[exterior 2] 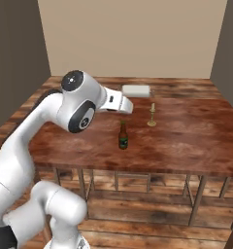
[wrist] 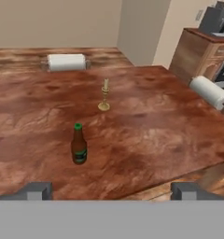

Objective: Open the cabinet directly in front. Then move the beer and the cup to the dining counter with the candle on it.

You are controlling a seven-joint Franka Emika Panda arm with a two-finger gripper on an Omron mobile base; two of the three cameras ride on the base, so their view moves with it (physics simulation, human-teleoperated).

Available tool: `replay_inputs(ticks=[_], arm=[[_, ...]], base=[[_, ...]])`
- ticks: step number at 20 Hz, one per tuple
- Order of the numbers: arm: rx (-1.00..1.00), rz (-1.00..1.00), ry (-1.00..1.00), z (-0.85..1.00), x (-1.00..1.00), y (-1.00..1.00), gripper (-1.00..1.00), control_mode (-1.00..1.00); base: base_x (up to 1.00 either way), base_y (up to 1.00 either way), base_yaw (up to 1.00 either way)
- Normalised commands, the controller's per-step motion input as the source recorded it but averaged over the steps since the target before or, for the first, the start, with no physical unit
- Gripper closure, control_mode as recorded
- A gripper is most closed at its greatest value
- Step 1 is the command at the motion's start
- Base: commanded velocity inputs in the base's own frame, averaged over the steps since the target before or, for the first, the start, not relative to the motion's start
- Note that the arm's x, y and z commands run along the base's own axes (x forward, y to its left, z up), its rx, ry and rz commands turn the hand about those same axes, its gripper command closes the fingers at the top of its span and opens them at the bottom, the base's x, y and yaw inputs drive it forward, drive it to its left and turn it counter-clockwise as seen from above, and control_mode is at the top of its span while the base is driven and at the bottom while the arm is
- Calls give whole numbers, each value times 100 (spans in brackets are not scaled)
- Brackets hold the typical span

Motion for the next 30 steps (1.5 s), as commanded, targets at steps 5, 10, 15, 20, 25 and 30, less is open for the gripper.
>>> replay_inputs(ticks=[5, 10, 15, 20, 25, 30], arm=[[0, 0, -13, -8, -100, -4, -100, -100], [1, 0, -23, 7, -93, -6, -100, -100], [0, 0, -50, 39, -80, 0, -100, -100], [0, -1, -50, 33, -59, 0, -100, -100], [0, -1, -4, 0, -3, 0, -100, -100], [0, 0, 2, -2, -9, 0, -100, 100]], base=[[0, 0, 0], [0, 0, 0], [0, 0, 0], [0, 0, 0], [0, 0, 0], [-7, -2, 0]])
